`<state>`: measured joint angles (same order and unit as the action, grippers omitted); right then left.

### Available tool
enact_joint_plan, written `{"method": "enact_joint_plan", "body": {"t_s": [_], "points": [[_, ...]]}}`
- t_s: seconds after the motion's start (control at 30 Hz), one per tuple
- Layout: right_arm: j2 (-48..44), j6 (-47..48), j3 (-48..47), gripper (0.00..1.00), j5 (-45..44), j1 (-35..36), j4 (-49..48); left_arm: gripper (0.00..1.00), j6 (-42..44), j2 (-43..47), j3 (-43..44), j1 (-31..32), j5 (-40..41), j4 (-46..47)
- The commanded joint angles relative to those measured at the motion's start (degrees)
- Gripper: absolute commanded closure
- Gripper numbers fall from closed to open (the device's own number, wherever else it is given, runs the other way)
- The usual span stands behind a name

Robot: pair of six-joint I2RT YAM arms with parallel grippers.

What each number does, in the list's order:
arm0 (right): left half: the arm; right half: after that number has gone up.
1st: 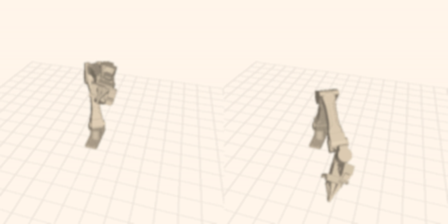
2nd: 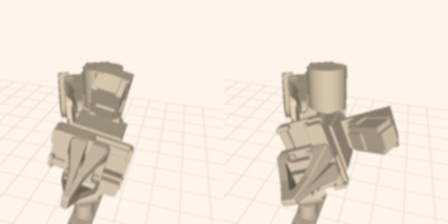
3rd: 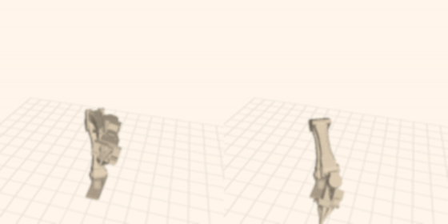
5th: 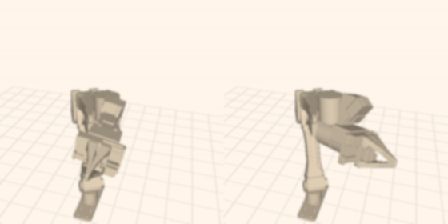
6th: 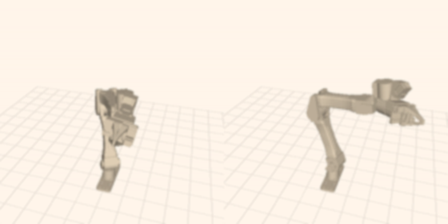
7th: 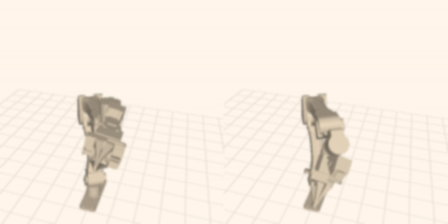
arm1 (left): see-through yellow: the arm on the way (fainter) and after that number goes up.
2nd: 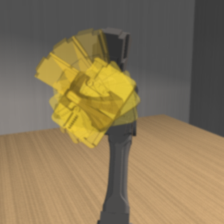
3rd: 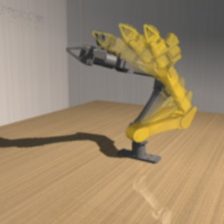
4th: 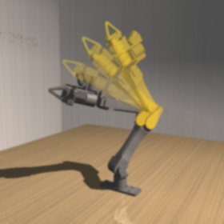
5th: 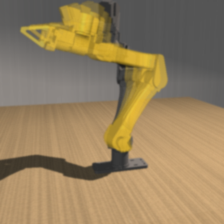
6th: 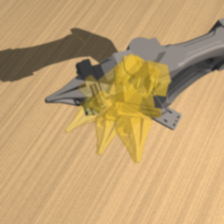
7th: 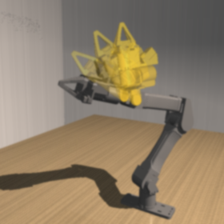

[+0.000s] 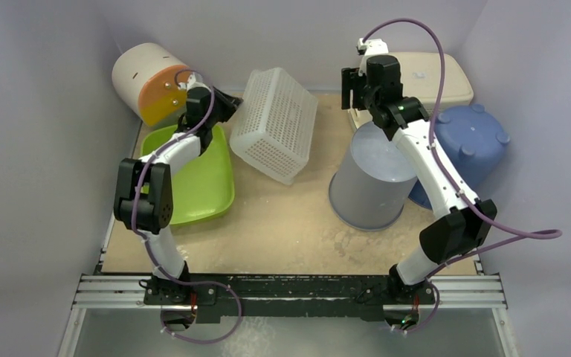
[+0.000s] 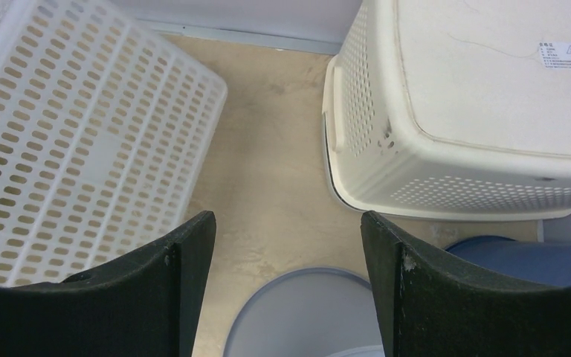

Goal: Turn the large container upside down

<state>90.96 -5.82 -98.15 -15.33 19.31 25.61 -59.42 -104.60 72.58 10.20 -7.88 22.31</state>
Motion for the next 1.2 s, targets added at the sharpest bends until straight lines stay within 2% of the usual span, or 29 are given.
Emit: {"method": "enact_joint_plan", "body": {"t_s": [0.0, 0.1, 0.27, 0.7, 0.93, 1.07, 1.17], "points": [[0.76, 0.25, -0.47, 0.26, 1.01, -0.5, -2.95, 1.0, 13.22, -2.8, 3.62, 0.34, 5.16, -20.08], [0.56, 0.17, 0.55, 0.26, 1.01, -0.74, -3.27, 1.0, 16.83, -3.94, 5.22, 0.26, 6.88, -24.19], [0.84, 0.02, 1.04, 0.26, 1.38, -1.18, -3.45, 1.0, 16.33, -6.29, 6.17, 0.84, 5.09, -23.45], [0.64, 0.14, 0.8, 0.26, 1.24, -1.63, -3.21, 1.0, 16.2, -15.87, 17.12, 9.27, 2.93, -25.7], [0.65, 0.02, 1.1, 0.26, 1.69, -1.91, -3.31, 1.0, 15.93, -20.05, 22.99, 12.76, -2.44, -23.74], [0.14, 0.15, 1.6, 0.26, 1.75, -2.0, -3.52, 0.8, 20.0, -17.44, 23.64, 12.53, 1.81, -28.05], [-0.48, 0.19, 2.59, 0.25, 1.99, -2.02, -4.05, 0.57, 23.14, -13.96, 23.83, 11.4, 5.23, -31.35]]}}
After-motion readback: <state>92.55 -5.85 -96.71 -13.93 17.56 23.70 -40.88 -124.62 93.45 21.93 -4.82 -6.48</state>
